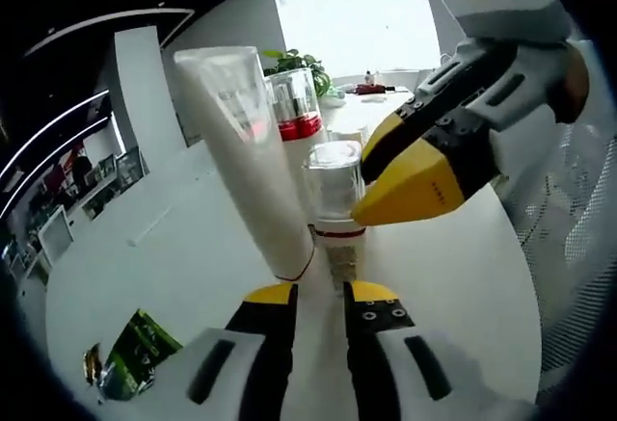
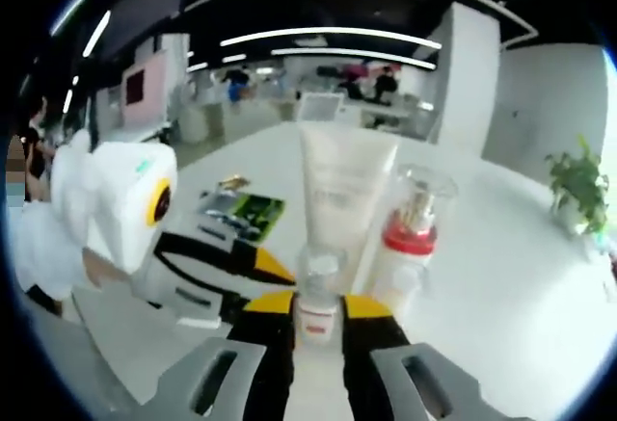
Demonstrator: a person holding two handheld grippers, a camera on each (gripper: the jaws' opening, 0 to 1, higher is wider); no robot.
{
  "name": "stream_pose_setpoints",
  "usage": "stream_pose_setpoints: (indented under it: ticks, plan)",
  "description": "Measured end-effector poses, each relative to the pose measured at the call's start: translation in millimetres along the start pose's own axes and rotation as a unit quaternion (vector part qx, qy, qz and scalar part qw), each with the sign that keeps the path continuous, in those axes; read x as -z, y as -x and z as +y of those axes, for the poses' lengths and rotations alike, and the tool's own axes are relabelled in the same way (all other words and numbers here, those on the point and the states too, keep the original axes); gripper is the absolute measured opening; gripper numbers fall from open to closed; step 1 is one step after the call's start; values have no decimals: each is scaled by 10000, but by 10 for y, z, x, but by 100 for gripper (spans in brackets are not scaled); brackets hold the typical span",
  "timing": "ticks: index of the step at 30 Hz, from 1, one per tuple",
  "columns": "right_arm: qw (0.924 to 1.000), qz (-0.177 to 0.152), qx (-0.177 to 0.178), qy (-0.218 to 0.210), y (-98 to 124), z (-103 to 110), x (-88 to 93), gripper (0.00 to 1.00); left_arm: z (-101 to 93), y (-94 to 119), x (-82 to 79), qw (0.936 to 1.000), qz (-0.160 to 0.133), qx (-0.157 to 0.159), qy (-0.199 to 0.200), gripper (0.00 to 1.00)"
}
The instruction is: Arrange the skincare products in the storage area until every visible bottle or jar stands upright without overlapping.
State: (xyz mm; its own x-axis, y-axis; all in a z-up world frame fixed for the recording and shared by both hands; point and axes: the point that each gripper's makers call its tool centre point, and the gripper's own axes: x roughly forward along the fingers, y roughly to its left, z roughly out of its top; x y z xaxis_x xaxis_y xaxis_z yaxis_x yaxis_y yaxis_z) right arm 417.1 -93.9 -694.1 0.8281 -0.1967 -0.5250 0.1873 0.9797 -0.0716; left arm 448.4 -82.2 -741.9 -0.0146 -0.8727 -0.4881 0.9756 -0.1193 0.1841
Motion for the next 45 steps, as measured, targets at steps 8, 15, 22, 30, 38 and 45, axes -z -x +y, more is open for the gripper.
stream_pose_setpoints:
  ticks: [8,15,22,30,38,45]
  plan:
    - [10000,-45,-22,42,23,0,-18,17,40,36,-7,10000,-6,-72,46,24]
    - [9998,-173,-46,122,51,18,-66,23,41,92,16,9999,14,-85,90,24]
    - [9988,-380,-39,306,97,52,-175,28,24,176,-8,9998,19,-130,114,24]
    - [9981,-442,-146,399,192,70,-241,39,31,361,-84,9996,-40,-137,246,25]
    - [9964,-482,-283,631,284,130,-278,54,48,576,-146,9995,31,-158,267,29]
    - [9952,-449,-386,775,334,157,-278,63,-25,733,-100,9994,273,-107,182,34]
